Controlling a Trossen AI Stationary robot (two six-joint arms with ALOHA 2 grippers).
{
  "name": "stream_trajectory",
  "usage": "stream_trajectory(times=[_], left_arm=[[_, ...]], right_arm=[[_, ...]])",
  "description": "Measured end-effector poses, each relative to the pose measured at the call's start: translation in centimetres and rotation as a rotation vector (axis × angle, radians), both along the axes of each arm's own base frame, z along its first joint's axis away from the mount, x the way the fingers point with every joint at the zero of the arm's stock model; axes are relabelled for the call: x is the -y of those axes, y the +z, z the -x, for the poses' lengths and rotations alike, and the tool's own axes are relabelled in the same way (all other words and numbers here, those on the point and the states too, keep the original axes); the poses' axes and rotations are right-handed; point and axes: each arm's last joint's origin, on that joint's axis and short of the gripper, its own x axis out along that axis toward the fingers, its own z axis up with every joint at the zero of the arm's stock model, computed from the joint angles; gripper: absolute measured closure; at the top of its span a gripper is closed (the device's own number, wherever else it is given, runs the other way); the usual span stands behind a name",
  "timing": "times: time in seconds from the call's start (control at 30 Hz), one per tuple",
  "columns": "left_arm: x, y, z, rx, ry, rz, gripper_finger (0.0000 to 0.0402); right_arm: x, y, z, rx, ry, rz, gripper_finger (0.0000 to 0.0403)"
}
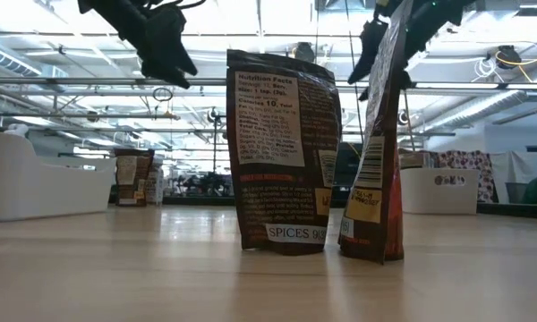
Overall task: Sort spices by type
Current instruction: Put the orange spice pack into the gray bin
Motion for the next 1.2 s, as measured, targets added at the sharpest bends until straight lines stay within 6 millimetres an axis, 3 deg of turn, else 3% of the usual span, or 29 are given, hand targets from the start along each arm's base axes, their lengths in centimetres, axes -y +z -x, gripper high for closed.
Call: stream_trajectory(times=[0.37, 0.63, 0.93, 1.2], left_arm=[[-0.4, 0.3, -0.8, 0.047, -0.043, -0.054, 0.0075], [0.0, -1.4, -3.5, 0.033, -0.157, 0.02, 0.0075], [0.5, -3.4, -7.9, 0.09, -0.349, 0.018, 0.0075], [0.5, -4.1, -9.3, 0.119, -0.442, -0.05, 0.0075]], right_arm=[[-4.3, 0.3, -4.4, 0.12, 0.212, 0.037, 0.0062], [-7.0, -0.9, -6.5, 0.119, 0.235, -0.114, 0.0062], [-9.8, -1.7, -7.7, 0.099, 0.249, -0.242, 0.0062], [-12.3, -1.3, -7.8, 0.068, 0.238, -0.361, 0.0062]])
